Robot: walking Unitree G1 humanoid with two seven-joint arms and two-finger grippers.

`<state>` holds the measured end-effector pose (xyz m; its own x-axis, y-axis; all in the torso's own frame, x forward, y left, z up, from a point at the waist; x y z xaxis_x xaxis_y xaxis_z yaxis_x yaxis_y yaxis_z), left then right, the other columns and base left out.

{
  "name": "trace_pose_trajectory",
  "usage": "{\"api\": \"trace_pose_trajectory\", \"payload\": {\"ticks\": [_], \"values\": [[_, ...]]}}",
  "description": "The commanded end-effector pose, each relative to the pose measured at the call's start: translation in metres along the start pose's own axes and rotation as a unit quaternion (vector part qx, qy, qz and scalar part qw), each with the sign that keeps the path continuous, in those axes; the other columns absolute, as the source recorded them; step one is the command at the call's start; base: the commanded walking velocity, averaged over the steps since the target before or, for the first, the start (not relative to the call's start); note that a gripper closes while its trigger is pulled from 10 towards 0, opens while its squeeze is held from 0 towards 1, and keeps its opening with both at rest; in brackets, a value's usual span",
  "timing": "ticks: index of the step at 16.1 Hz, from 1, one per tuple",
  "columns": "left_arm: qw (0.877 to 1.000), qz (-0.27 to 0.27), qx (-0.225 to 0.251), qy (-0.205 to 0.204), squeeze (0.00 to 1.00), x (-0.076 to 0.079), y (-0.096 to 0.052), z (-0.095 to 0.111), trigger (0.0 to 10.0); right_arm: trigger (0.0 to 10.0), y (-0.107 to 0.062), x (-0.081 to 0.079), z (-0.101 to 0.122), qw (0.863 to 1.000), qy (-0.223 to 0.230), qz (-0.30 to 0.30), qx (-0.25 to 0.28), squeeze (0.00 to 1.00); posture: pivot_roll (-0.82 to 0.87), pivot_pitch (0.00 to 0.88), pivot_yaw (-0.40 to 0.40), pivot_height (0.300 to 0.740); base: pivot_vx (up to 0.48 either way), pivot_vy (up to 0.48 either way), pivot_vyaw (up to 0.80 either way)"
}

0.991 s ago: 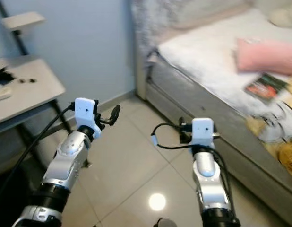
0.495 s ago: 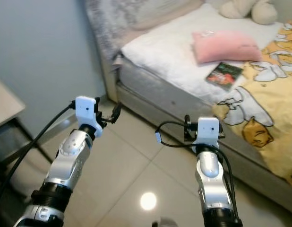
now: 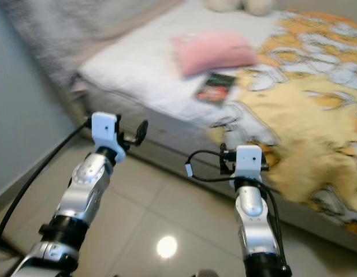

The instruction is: Clean up the room

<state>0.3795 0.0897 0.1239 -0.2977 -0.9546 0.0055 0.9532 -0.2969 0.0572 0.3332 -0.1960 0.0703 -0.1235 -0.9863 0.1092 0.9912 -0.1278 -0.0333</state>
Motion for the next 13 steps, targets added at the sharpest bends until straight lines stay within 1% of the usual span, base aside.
{"api": "trace_pose_trajectory", "payload": {"ticks": [1,3,5,6,7,9,13], "values": [[1.000,0.003,-0.004,0.001,0.00,0.002,0.000,-0.003,10.0,10.0,0.003,-0.001,0.003,1.000,0.005,0.003,0.002,0.00,-0.14,0.000,0.034,0.740,0.000,0.000,0.00],[1.000,0.009,-0.004,0.001,0.00,0.000,0.001,-0.003,10.0,10.0,0.005,-0.005,0.006,1.000,0.005,0.009,0.007,0.00,-0.14,0.000,0.033,0.740,0.000,0.000,0.00],[1.000,0.004,-0.001,-0.006,0.00,0.002,0.001,-0.003,10.0,10.0,0.007,-0.008,0.004,1.000,-0.017,0.016,-0.002,0.00,-0.14,0.000,0.032,0.740,0.000,0.000,0.00],[1.000,0.003,-0.002,-0.004,0.00,0.003,0.001,-0.003,10.0,10.0,0.008,-0.010,0.006,1.000,-0.009,0.021,0.002,0.00,-0.14,0.000,0.033,0.740,0.000,0.000,-0.73],[1.000,0.002,-0.003,0.002,0.00,0.003,0.001,-0.003,10.0,10.0,0.009,-0.011,0.008,1.000,0.000,0.022,0.009,0.00,-0.14,0.000,0.034,0.740,0.292,-0.379,-0.73],[1.000,0.007,-0.004,0.002,0.00,0.003,0.002,-0.003,10.0,10.0,0.010,-0.012,0.011,0.999,-0.009,0.026,0.017,0.00,-0.14,0.000,0.036,0.740,0.296,-0.375,-0.73],[1.000,0.019,-0.005,-0.003,0.00,-0.002,0.003,-0.004,10.0,10.0,0.011,-0.016,0.014,0.999,-0.007,0.035,0.022,0.00,-0.14,0.000,0.035,0.740,0.318,-0.355,0.00]]}}
Point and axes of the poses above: a point about 5 cm out from each wrist's last joint towards the gripper, its own y axis pointing out of the wrist towards the gripper, its own z axis along the axis of the wrist's last joint, x = y × z, the point moved 5 cm from there along y, pointing out of the wrist towards the gripper, and after that the axes turned 2 degrees about y, right-handed, at the moved point
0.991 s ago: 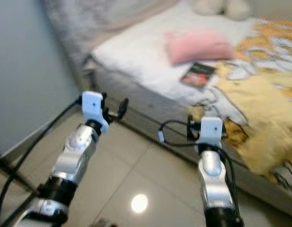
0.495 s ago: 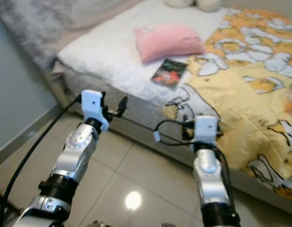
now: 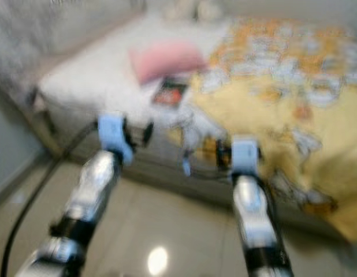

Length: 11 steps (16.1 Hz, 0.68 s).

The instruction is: Clean up the room

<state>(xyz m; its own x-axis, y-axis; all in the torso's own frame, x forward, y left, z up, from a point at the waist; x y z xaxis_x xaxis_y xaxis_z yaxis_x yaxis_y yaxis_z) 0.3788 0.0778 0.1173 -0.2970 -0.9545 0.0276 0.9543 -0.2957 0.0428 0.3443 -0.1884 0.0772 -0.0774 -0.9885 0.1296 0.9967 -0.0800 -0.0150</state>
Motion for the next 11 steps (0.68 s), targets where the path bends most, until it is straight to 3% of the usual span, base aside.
{"api": "trace_pose_trajectory", "payload": {"ticks": [1,4,6,11], "values": [[1.000,0.021,0.001,0.008,0.00,-0.0151,0.0006,0.0027,10.0,10.0,0.0015,-0.0085,0.0050,1.000,0.004,0.013,0.009,0.00,-0.14,0.000,0.035,0.740,0.345,-0.330,0.00],[1.000,0.026,0.002,0.010,0.00,-0.0174,0.0012,0.0035,10.0,10.0,0.0005,-0.0113,0.0028,1.000,0.004,0.021,0.007,0.00,-0.14,0.000,0.034,0.740,0.378,-0.290,0.00],[1.000,0.028,0.002,0.006,0.00,-0.0176,0.0013,0.0032,10.0,10.0,0.0008,-0.0113,0.0034,1.000,0.003,0.020,0.008,0.00,-0.14,0.000,0.035,0.740,0.446,0.000,0.00],[0.999,0.032,0.003,0.005,0.00,-0.0207,0.0022,0.0045,10.0,10.0,0.0001,-0.0150,0.0006,1.000,0.005,0.026,0.002,0.00,-0.14,0.000,0.038,0.740,0.073,0.434,-0.47]]}}
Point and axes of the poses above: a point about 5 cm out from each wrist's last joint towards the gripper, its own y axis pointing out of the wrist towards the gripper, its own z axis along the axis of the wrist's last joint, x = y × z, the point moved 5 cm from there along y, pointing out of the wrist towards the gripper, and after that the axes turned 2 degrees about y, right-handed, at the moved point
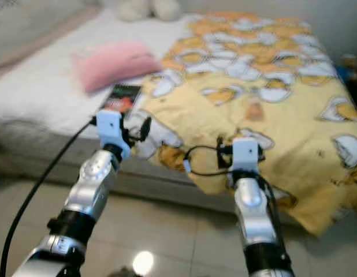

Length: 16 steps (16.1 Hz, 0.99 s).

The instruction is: Clean up the room

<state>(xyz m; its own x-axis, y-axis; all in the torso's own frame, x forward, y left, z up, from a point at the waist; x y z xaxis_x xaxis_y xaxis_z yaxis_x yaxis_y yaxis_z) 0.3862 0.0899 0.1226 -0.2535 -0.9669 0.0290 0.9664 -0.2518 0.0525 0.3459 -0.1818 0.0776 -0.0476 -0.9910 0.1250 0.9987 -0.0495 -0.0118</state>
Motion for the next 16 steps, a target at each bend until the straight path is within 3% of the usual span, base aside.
{"api": "trace_pose_trajectory", "payload": {"ticks": [1,7,12,14,16], "values": [[1.000,0.010,-0.002,0.007,0.00,-0.007,-0.001,-0.001,10.0,10.0,-0.001,-0.009,0.000,1.000,0.002,0.013,0.002,0.00,-0.14,0.000,0.037,0.740,0.244,0.412,0.00],[1.000,0.013,-0.002,0.011,0.00,-0.008,0.001,0.000,10.0,10.0,0.001,-0.010,0.002,1.000,0.000,0.017,0.004,0.00,-0.14,0.000,0.037,0.740,0.275,0.394,0.00],[0.999,0.027,-0.011,0.029,0.00,-0.013,0.000,-0.002,10.0,10.0,-0.001,-0.009,0.006,1.000,0.005,0.015,0.015,0.00,-0.14,0.000,0.041,0.740,0.460,0.000,0.25],[0.996,0.075,-0.056,0.013,0.00,-0.033,-0.020,-0.027,10.0,10.0,-0.009,-0.002,0.013,0.999,0.014,0.007,0.034,0.00,-0.15,0.000,0.052,0.740,0.231,0.000,0.00],[0.996,0.037,-0.080,0.018,0.00,-0.026,-0.051,-0.051,10.0,10.0,-0.029,0.003,0.004,0.999,0.017,0.023,0.023,0.00,-0.14,0.000,0.044,0.740,0.000,0.000,0.00]]}}
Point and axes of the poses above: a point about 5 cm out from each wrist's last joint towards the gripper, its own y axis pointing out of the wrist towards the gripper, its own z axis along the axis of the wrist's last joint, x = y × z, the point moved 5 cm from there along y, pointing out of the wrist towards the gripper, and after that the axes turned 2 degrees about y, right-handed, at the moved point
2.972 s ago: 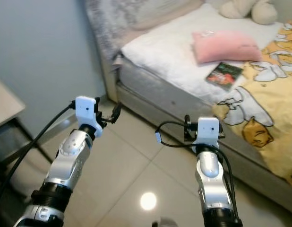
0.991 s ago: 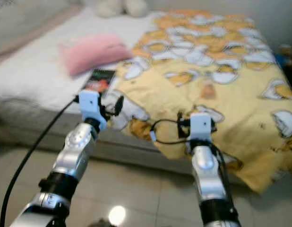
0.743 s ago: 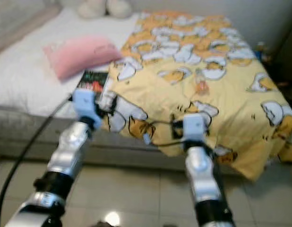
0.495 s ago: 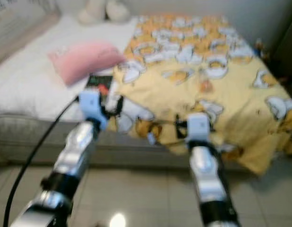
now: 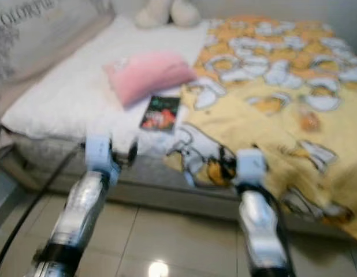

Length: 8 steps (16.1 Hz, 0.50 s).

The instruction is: Clean up the room

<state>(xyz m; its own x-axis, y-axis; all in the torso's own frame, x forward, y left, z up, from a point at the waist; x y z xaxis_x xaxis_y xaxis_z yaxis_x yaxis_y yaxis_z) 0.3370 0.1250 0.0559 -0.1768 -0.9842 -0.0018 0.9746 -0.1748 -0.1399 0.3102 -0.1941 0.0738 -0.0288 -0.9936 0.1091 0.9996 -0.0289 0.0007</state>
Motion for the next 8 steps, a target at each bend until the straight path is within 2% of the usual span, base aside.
{"api": "trace_pose_trajectory", "payload": {"ticks": [1,2,3,5,8], "values": [[0.999,-0.020,0.014,0.033,0.00,0.004,-0.006,0.007,10.0,10.0,-0.006,-0.002,-0.006,1.000,0.011,0.009,-0.014,0.00,-0.13,0.000,0.034,0.740,0.000,0.000,0.00],[0.997,-0.053,0.035,0.034,0.00,0.019,-0.017,0.009,10.0,10.0,-0.021,0.008,-0.024,0.999,0.013,0.005,-0.049,0.00,-0.12,0.000,0.030,0.740,0.000,0.000,0.00],[0.998,-0.048,0.042,0.022,0.00,0.019,-0.018,0.012,10.0,10.0,-0.022,0.006,-0.025,0.999,0.015,0.010,-0.052,0.00,-0.12,0.000,0.031,0.740,0.000,0.000,0.00],[0.999,-0.003,0.047,-0.020,0.00,0.009,-0.014,0.021,10.0,10.0,-0.023,0.003,-0.020,0.999,0.015,0.015,-0.041,0.00,-0.12,0.000,0.032,0.740,0.480,0.000,0.00],[0.998,0.008,0.062,0.015,0.00,0.003,0.002,0.039,10.0,10.0,-0.009,0.003,-0.013,0.999,0.041,-0.013,-0.033,0.00,-0.12,0.000,0.035,0.740,0.480,0.000,0.00]]}}
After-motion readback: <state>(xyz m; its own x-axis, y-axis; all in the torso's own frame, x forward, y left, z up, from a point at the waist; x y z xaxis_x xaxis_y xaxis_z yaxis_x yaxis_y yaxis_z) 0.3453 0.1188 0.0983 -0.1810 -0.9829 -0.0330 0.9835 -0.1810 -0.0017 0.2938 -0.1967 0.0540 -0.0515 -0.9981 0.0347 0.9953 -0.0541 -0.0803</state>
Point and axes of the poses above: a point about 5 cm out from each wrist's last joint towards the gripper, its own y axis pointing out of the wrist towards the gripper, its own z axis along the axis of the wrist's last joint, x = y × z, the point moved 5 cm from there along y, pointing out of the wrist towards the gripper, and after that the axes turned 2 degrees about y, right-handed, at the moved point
